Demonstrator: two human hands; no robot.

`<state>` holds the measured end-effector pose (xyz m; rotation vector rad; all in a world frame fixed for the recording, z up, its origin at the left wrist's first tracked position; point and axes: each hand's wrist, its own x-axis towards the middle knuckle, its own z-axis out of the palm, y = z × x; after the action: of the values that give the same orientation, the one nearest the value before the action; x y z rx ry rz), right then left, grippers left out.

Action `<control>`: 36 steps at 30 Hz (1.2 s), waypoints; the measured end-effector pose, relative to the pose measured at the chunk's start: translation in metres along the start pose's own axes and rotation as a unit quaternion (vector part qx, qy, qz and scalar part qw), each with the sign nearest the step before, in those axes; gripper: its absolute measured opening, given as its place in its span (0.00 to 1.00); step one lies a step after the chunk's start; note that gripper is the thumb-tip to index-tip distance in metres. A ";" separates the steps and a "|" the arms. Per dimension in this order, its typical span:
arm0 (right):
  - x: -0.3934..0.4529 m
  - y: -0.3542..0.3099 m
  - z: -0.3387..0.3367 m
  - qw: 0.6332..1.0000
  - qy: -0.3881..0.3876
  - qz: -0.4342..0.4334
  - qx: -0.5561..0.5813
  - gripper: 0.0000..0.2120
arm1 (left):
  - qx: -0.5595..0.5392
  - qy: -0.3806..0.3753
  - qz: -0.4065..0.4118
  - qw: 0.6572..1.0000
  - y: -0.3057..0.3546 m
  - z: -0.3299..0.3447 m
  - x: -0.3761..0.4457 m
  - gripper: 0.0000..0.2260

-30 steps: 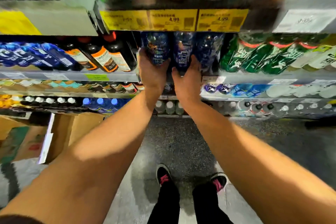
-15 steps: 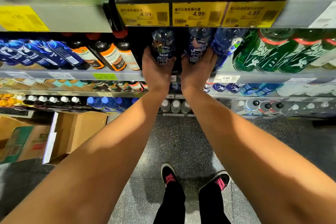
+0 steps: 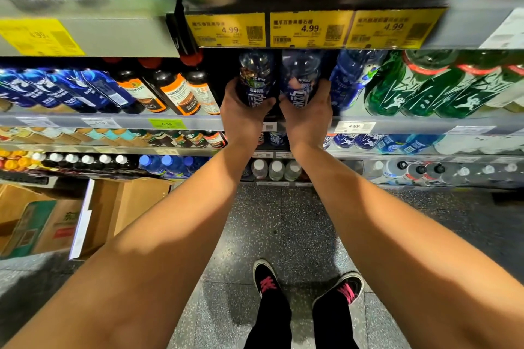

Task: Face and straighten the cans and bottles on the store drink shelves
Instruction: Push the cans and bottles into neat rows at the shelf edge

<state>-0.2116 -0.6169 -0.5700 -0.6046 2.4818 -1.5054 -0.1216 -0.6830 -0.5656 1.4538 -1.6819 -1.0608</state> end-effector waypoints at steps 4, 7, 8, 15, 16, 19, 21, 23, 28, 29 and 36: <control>0.000 0.000 -0.004 1.000 -0.021 -0.007 -0.006 0.33 | -0.010 -0.006 0.002 1.000 0.003 0.000 -0.003 0.32; 0.003 0.001 -0.008 0.999 -0.047 -0.009 -0.015 0.34 | -0.006 -0.012 0.002 1.000 0.004 0.000 -0.005 0.32; 0.001 0.002 -0.011 0.999 -0.046 -0.011 -0.019 0.34 | -0.005 -0.014 0.003 1.000 0.004 0.000 -0.004 0.32; -0.010 0.027 -0.045 0.993 0.095 0.001 0.063 0.27 | -0.037 -0.007 -0.008 0.999 0.005 0.003 -0.008 0.31; -0.004 0.031 -0.048 0.992 0.096 0.029 0.073 0.31 | -0.045 -0.006 -0.011 0.999 0.003 0.004 -0.007 0.32; 0.017 0.040 -0.050 0.992 0.058 0.077 0.084 0.47 | -0.065 -0.003 -0.016 0.998 -0.001 0.005 -0.004 0.33; 0.029 0.040 -0.052 0.992 0.005 0.067 0.104 0.47 | -0.069 0.000 -0.017 0.997 -0.001 0.006 -0.005 0.32; 0.042 0.043 -0.054 0.994 -0.018 0.044 0.098 0.41 | -0.093 -0.007 -0.019 0.995 -0.003 0.007 -0.004 0.30; 0.055 0.046 -0.058 0.999 -0.001 0.024 0.021 0.28 | -0.149 -0.036 -0.046 0.987 -0.003 0.006 -0.004 0.29; 0.054 0.045 -0.058 1.000 -0.005 0.021 0.010 0.29 | -0.151 -0.037 -0.051 0.986 0.000 0.006 -0.004 0.28; 0.037 0.044 -0.053 0.999 -0.025 -0.001 -0.023 0.34 | -0.155 -0.023 -0.055 0.986 0.005 0.007 -0.006 0.28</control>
<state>-0.2742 -0.5721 -0.5812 -0.6442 2.4858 -1.4197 -0.1293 -0.6758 -0.5645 1.3376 -1.4033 -1.3600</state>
